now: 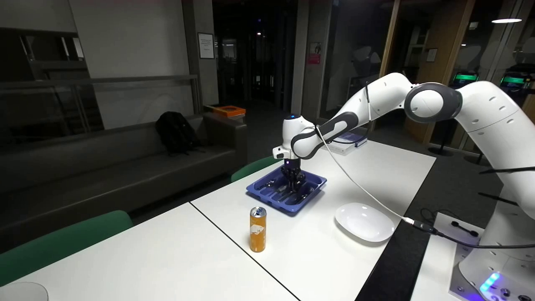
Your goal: Pick up the spoon from the table and put it in the spoon holder
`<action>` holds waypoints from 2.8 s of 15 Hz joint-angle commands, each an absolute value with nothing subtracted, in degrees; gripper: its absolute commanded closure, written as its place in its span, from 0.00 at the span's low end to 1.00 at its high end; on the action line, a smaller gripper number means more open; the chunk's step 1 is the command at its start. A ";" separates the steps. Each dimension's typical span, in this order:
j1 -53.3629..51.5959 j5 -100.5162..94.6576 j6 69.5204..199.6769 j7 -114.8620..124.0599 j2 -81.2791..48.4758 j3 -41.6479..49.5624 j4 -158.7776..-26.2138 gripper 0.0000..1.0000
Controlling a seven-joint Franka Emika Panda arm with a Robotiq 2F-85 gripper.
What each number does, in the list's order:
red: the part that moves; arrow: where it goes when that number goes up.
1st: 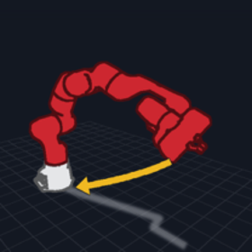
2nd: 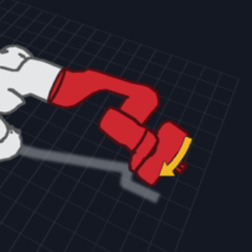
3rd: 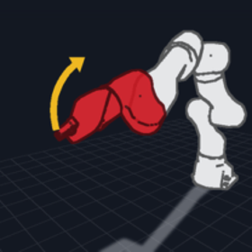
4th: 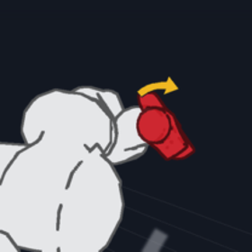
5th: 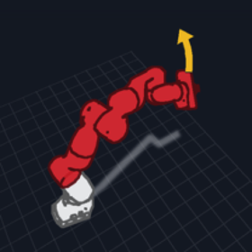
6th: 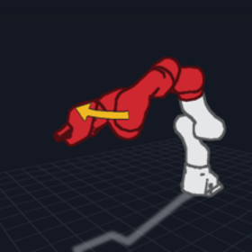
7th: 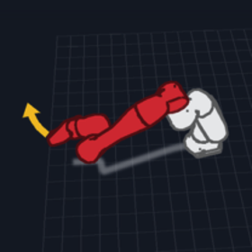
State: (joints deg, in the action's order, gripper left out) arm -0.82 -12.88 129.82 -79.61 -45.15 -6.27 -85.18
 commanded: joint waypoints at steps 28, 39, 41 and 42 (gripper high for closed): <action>-3.49 -13.51 123.21 -79.70 -52.24 -5.92 -73.60 0.04; -6.81 -16.20 120.86 -69.05 -37.32 -4.64 -83.23 0.00; -6.57 -16.06 119.50 -66.97 -34.10 -5.06 -86.45 0.00; -6.31 -15.88 119.58 -66.33 -32.29 -5.39 -88.72 0.00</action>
